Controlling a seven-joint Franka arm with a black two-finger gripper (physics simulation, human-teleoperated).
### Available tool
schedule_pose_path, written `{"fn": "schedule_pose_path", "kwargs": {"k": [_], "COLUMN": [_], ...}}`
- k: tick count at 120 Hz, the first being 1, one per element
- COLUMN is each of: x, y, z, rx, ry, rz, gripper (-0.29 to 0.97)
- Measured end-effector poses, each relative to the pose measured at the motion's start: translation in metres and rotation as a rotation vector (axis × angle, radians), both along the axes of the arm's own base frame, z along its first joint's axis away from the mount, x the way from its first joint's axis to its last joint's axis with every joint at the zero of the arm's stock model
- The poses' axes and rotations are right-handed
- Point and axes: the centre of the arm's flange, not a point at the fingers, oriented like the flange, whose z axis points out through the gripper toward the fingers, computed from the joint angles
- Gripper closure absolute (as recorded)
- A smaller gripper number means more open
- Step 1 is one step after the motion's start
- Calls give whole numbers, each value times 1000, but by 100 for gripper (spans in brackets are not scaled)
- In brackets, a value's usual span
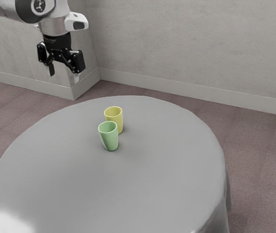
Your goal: Place the left cup onto the right cup
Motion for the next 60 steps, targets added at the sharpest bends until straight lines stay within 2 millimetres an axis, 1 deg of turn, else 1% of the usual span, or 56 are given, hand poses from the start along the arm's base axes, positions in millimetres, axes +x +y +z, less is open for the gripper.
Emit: {"fn": "schedule_pose_path", "kwargs": {"k": [32, 48, 60], "x": [11, 23, 32], "y": [-3, -3, -2], "z": [-3, -14, -18], "rx": [7, 6, 4], "ry": [-27, -36, -52], "rz": [-33, -48, -52], "gripper": [0, 0, 0]}}
